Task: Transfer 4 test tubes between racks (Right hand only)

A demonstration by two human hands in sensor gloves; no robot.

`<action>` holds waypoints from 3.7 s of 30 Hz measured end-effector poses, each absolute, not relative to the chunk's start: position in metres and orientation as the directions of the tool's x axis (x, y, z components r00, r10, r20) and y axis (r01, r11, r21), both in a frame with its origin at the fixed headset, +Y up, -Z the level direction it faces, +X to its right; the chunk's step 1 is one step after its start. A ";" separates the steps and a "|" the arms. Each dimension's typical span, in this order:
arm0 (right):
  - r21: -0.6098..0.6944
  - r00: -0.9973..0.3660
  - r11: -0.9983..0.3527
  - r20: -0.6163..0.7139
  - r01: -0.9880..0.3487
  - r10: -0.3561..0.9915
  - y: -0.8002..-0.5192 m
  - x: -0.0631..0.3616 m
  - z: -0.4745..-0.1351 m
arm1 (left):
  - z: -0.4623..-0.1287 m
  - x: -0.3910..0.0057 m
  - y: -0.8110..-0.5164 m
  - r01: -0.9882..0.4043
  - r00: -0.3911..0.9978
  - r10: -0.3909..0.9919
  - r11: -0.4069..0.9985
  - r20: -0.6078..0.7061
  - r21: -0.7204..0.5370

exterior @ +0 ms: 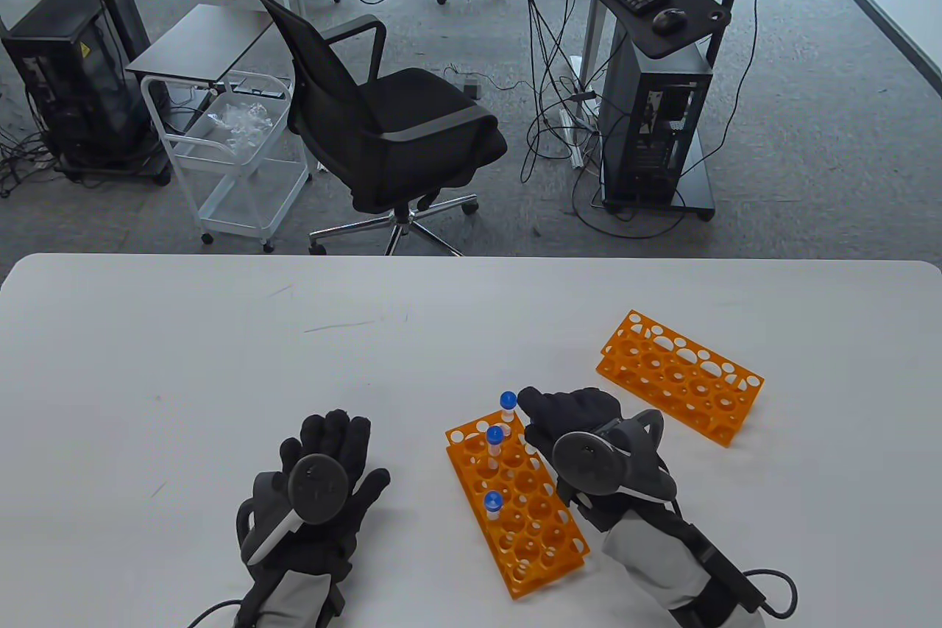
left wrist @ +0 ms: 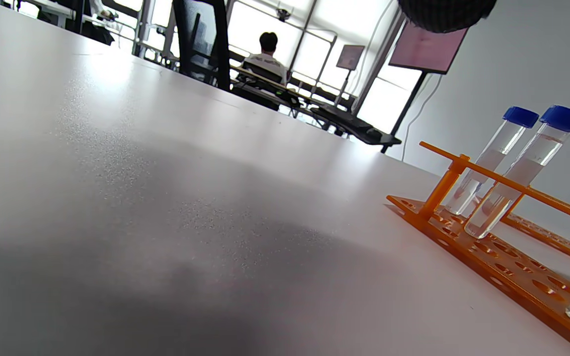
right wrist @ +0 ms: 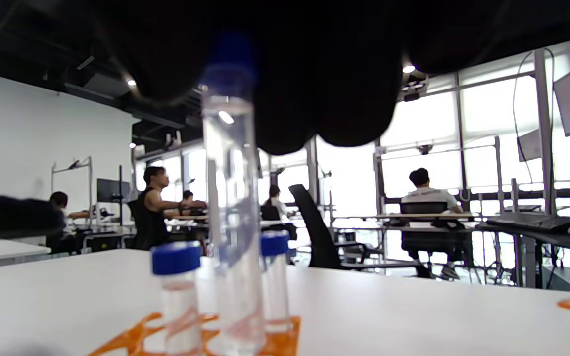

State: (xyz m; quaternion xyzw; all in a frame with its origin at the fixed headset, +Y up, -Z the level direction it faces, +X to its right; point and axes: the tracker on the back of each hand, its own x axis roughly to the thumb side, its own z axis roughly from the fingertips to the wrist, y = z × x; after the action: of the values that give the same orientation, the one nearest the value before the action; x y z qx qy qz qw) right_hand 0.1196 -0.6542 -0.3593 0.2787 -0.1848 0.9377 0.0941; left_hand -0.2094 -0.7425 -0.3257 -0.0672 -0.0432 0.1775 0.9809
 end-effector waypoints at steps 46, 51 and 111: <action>-0.192 -0.836 -0.954 0.542 -0.228 0.091 -0.697 0.117 -0.367 | -0.325 -0.210 -0.741 -0.343 0.933 0.355 0.927 0.056 -0.151; -0.181 -0.837 -0.958 0.540 -0.224 0.093 -0.699 0.117 -0.367 | -0.325 -0.209 -0.741 -0.343 0.933 0.355 0.927 0.058 -0.151; -0.273 -0.942 -0.924 0.277 -0.267 0.190 -0.710 0.212 -0.335 | -0.324 -0.210 -0.743 -0.332 0.939 0.342 0.930 0.039 -0.160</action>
State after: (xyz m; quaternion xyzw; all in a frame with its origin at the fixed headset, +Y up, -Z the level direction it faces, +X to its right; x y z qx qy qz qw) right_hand 0.2116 -0.7104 -0.3354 0.1236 -0.1552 0.9731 0.1174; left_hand -0.2097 -0.7429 -0.3238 -0.0755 -0.0331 0.1718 0.9817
